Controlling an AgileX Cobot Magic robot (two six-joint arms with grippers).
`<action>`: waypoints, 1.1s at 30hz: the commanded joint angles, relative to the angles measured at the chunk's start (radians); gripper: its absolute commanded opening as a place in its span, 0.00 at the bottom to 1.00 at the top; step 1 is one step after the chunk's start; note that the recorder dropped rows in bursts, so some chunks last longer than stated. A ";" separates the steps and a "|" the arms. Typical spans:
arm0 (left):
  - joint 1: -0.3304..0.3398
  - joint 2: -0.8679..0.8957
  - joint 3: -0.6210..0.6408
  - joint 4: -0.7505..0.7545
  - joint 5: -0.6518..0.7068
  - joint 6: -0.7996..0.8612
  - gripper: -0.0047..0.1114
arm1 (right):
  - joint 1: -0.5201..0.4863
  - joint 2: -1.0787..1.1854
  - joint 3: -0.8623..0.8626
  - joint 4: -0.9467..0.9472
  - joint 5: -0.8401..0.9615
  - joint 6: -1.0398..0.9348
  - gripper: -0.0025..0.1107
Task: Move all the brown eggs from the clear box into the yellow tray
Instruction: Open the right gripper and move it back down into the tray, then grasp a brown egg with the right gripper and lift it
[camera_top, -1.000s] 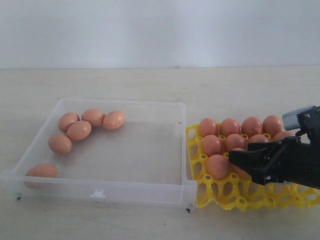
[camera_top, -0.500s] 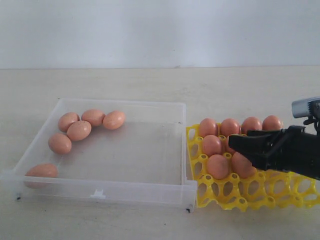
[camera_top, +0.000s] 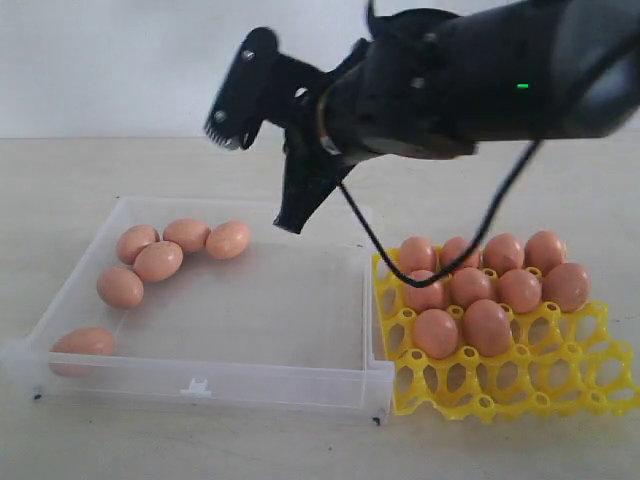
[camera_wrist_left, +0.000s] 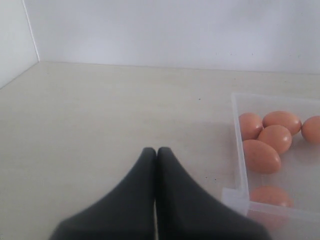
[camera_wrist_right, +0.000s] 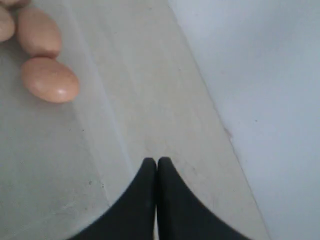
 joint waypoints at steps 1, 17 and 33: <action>-0.008 0.009 0.003 0.004 -0.003 0.000 0.00 | -0.004 0.224 -0.309 0.704 0.391 -0.908 0.02; -0.008 0.009 0.003 0.004 -0.009 0.000 0.00 | -0.004 0.489 -0.490 0.825 0.073 -1.113 0.66; -0.008 0.009 0.003 0.004 -0.002 0.000 0.41 | -0.004 0.565 -0.490 0.827 0.076 -0.825 0.08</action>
